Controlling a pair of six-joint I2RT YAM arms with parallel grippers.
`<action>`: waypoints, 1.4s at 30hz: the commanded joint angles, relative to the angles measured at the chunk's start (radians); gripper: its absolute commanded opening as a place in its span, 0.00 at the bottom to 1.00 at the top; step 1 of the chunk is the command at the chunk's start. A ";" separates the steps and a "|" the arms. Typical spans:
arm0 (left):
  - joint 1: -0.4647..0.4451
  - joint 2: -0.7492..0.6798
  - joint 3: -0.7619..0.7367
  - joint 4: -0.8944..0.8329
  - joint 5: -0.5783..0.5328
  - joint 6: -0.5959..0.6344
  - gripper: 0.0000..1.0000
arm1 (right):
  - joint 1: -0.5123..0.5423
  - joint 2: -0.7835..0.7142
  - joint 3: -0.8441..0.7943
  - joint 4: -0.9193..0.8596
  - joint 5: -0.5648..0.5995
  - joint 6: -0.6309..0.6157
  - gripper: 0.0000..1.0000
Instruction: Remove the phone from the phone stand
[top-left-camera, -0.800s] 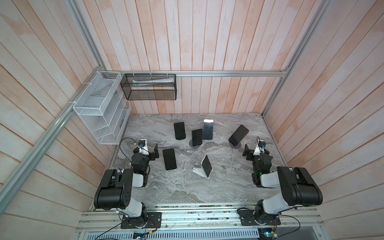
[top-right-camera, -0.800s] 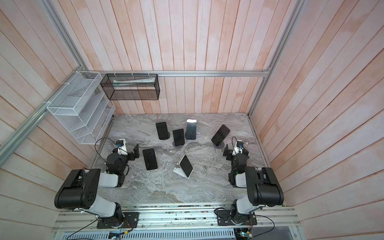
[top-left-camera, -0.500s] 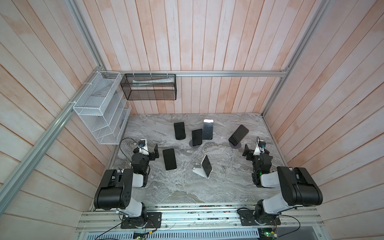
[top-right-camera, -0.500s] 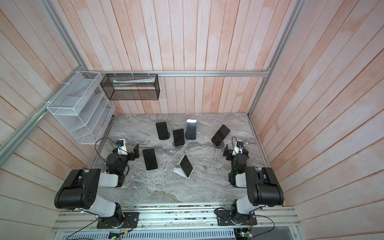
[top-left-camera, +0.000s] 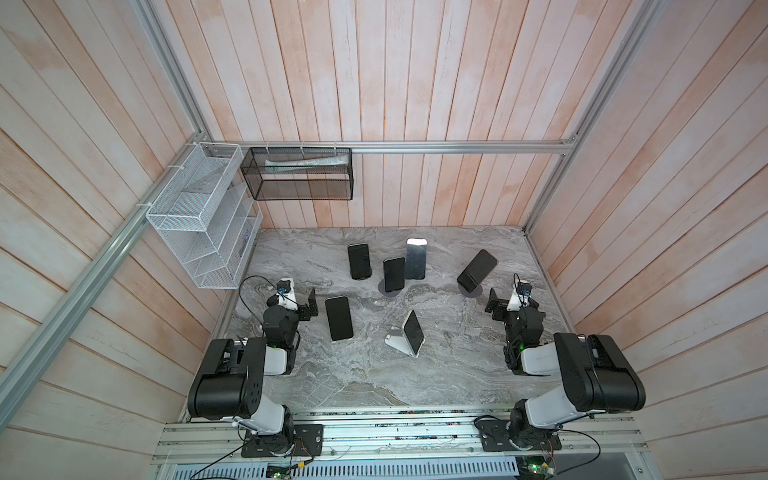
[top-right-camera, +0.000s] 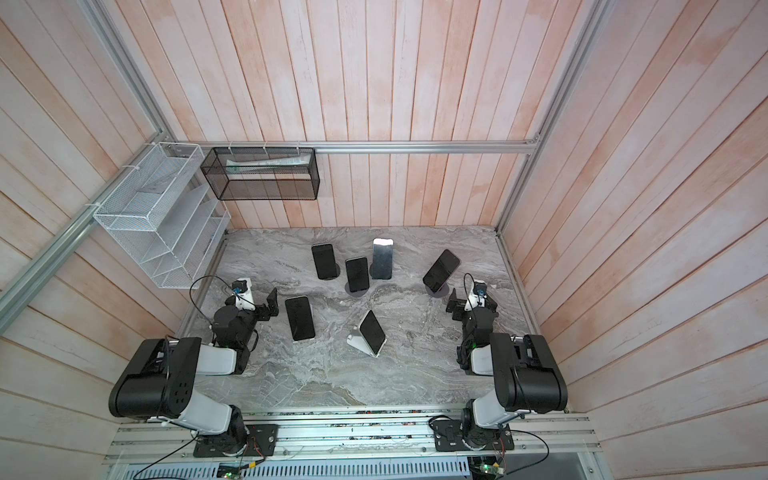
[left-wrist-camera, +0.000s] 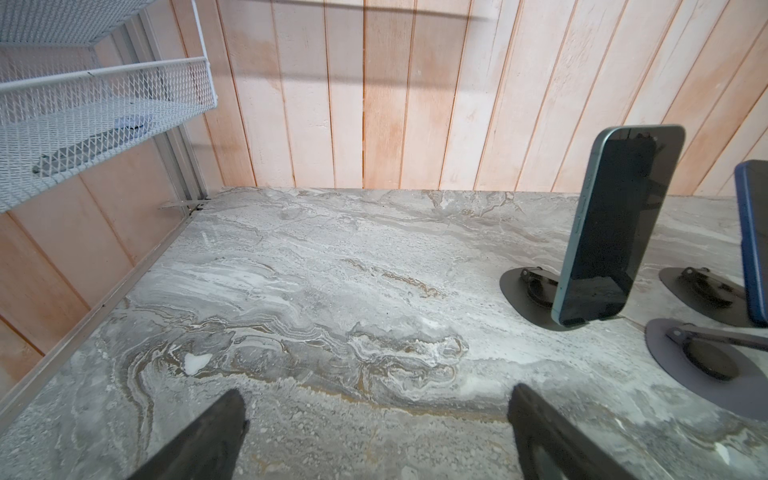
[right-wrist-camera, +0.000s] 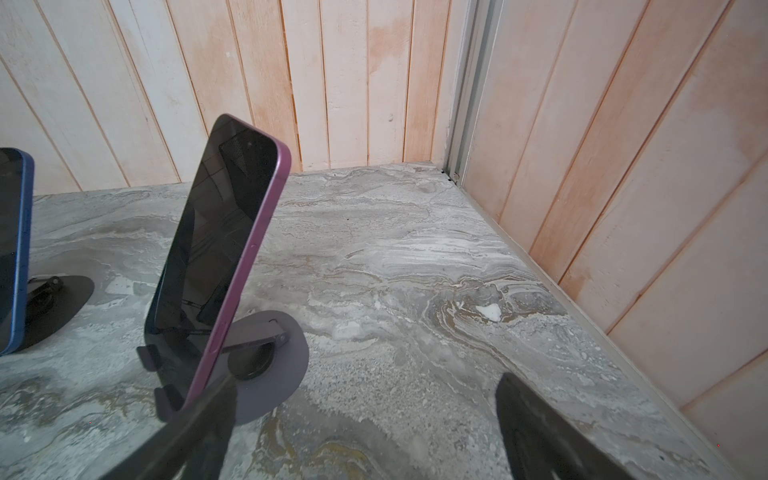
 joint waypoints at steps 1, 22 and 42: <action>0.004 0.000 0.013 -0.001 0.017 0.004 1.00 | -0.005 -0.016 0.010 -0.004 0.010 0.014 0.98; 0.005 0.000 0.014 -0.001 0.018 0.002 1.00 | -0.005 -0.018 0.010 -0.007 0.011 0.015 0.98; -0.028 -0.451 0.231 -0.548 -0.254 -0.074 1.00 | 0.076 -0.244 0.260 -0.583 0.120 0.097 0.98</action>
